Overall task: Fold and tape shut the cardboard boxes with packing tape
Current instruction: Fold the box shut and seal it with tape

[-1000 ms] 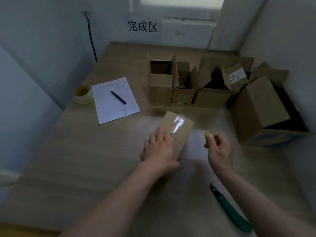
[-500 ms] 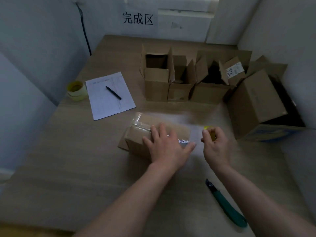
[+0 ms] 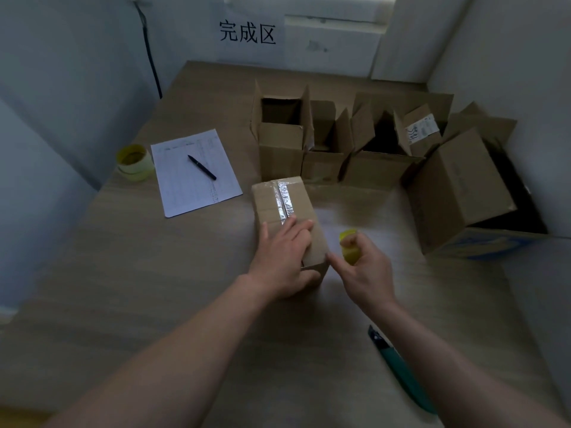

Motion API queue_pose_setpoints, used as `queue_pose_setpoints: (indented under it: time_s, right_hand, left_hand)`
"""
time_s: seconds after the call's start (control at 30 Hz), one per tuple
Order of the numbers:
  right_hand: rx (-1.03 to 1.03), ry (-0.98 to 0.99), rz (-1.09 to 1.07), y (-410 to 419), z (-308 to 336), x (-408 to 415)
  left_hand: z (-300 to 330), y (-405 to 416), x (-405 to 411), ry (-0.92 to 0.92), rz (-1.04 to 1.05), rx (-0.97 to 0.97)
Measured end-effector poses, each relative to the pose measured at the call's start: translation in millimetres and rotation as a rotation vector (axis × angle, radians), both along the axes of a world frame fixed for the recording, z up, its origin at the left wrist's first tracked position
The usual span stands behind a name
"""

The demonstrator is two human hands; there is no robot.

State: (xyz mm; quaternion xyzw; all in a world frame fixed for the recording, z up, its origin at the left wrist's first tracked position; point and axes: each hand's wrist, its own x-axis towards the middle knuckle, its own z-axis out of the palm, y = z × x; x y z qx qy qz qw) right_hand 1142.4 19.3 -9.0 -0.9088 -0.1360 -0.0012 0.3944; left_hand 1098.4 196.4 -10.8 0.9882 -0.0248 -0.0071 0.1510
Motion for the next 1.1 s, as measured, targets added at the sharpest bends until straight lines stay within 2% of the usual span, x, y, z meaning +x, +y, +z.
queue_pose_setpoints:
  time_s: [0.13,0.3,0.37,0.47,0.53,0.63,0.8,1.0,1.1]
  right_hand:
    - [0.066,0.064,-0.018,9,-7,-4]
    - [0.049,0.040,0.009,7,1,-6]
    - [0.042,-0.008,0.102,-3,12,-7]
    - [0.010,-0.017,0.331,-23,38,-8]
    - [-0.007,0.090,0.480,-34,63,-9]
    - [0.040,0.338,0.628,-41,94,-13]
    - [0.112,0.559,0.686,-45,120,-14]
    - [0.115,0.630,0.693,-44,121,-17]
    - [-0.010,0.601,0.639,-44,114,-14]
  left_hand:
    - [-4,7,-1,-0.067,-0.046,0.023]
    - [19,15,4,0.119,-0.094,-0.007]
    - [35,17,1,0.110,-0.054,-0.139]
    - [60,10,-7,-0.037,0.013,-0.483]
    - [75,-1,-13,0.010,-0.004,-0.648]
    - [86,-18,-19,0.198,-0.100,-0.821]
    - [85,-30,-31,0.177,-0.091,-1.144]
    - [77,-28,-41,0.215,-0.014,-1.203]
    - [73,-28,-46,0.180,0.049,-1.132]
